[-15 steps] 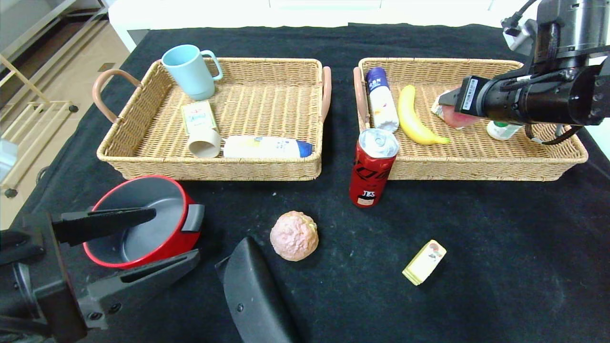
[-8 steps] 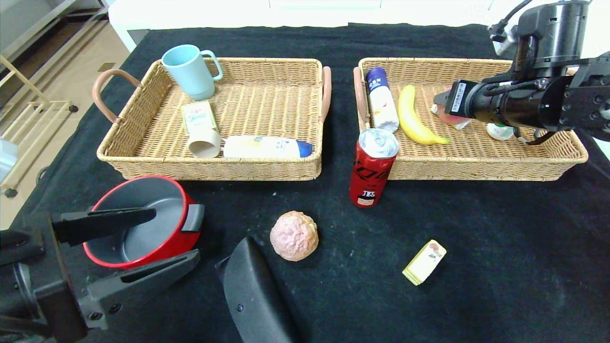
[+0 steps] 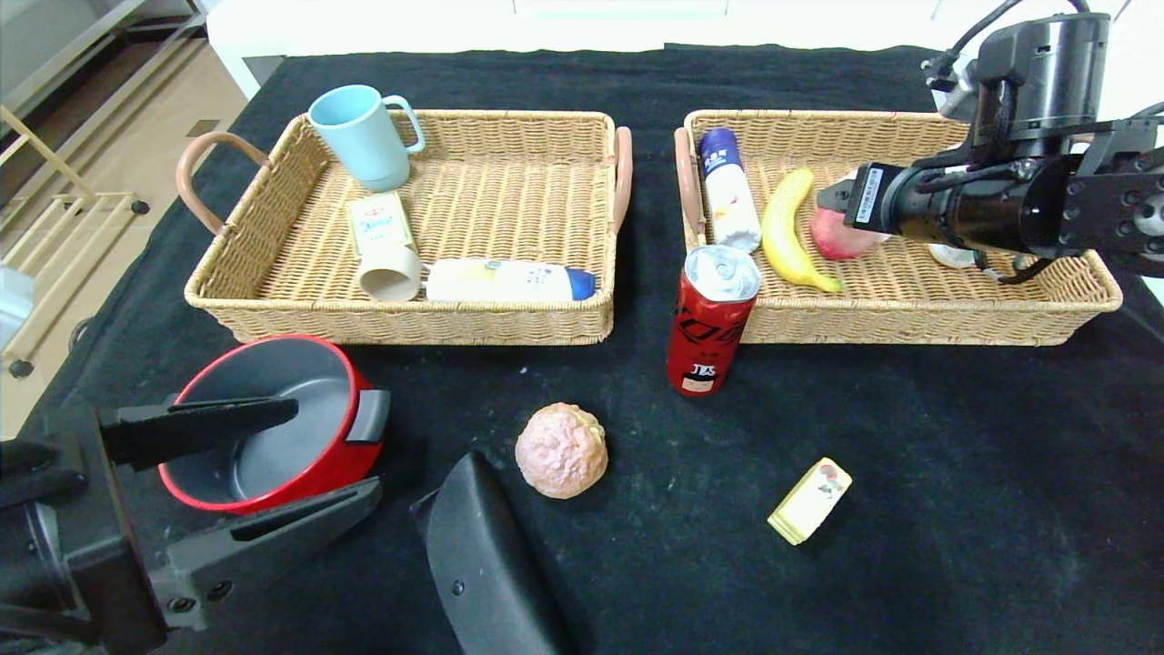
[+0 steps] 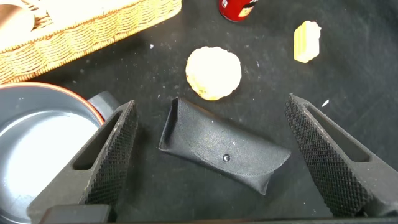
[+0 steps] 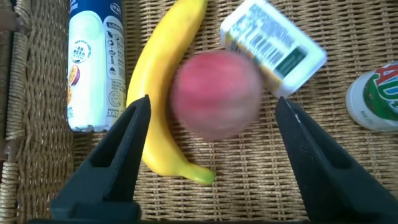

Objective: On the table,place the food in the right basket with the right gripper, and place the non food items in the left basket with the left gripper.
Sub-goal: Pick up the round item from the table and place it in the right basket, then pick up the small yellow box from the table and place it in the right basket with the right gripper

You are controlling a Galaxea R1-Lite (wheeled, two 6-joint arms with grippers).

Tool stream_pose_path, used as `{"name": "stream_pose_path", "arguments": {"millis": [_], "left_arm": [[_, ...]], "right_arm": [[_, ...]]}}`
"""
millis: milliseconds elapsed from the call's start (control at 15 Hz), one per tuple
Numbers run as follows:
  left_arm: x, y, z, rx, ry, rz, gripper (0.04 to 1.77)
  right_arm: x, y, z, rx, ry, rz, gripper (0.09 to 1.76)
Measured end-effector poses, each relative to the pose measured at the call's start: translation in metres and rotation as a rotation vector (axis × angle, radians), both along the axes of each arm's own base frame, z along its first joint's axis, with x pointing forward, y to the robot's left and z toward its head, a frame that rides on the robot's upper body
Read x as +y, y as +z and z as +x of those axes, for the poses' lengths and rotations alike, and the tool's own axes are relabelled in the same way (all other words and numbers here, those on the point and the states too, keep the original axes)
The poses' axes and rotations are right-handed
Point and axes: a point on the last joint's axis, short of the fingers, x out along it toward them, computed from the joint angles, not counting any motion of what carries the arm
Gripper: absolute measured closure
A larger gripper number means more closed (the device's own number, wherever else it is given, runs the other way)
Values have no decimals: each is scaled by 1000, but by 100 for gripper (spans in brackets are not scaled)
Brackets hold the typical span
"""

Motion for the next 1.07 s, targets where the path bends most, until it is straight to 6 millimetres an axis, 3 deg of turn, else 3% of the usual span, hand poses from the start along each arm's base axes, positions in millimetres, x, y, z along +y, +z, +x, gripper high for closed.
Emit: {"name": "stream_pose_path", "arguments": {"millis": [467, 800, 1067], "left_arm": [[0, -1, 0, 4, 0, 2, 9], [0, -2, 0, 8, 0, 3, 9], [0, -3, 0, 10, -1, 4, 9]], "right_arm": [[3, 2, -9, 14, 13, 1, 24], [5, 0, -45, 126, 37, -42, 19], [4, -12, -75, 184, 46, -60, 17]]}}
